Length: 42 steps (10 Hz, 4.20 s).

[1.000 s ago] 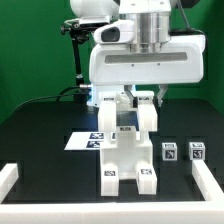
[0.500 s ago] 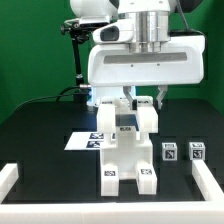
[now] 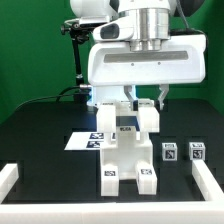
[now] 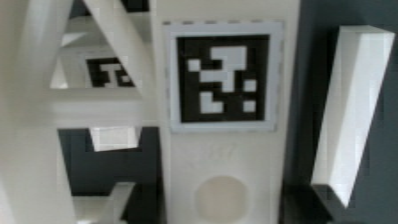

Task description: Assemble chair

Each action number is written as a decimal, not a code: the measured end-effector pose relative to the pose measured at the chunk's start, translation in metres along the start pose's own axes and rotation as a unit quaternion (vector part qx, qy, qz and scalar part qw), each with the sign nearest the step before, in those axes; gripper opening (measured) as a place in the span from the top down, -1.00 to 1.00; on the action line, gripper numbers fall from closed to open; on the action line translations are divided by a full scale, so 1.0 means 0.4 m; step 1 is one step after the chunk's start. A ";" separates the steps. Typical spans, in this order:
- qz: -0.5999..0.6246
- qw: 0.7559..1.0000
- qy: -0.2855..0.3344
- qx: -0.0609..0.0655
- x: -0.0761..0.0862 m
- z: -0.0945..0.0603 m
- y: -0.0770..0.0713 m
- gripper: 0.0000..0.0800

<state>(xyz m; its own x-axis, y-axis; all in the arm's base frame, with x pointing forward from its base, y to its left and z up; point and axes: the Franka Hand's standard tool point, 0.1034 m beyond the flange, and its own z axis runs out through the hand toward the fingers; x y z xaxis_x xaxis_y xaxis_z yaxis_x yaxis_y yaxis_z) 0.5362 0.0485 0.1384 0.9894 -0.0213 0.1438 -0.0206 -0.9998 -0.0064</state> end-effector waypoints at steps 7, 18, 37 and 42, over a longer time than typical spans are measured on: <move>-0.038 0.999 -0.018 -0.004 -0.036 0.001 -0.007 0.29; -0.001 1.000 -0.009 -0.001 -0.027 -0.001 0.004 0.29; -0.054 0.998 0.006 -0.026 0.011 0.101 0.097 0.29; -0.054 0.998 0.005 -0.027 0.021 0.101 0.104 -0.37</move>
Offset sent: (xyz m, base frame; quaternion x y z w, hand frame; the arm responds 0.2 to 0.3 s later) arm -0.0106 -0.0017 0.0168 -0.0593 -0.0404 -0.0459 0.9964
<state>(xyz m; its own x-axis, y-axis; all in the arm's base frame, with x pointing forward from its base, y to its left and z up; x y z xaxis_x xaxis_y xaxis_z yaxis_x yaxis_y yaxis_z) 0.5494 0.0068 0.0993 0.9846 0.0876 0.1511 0.0788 -0.9949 0.0631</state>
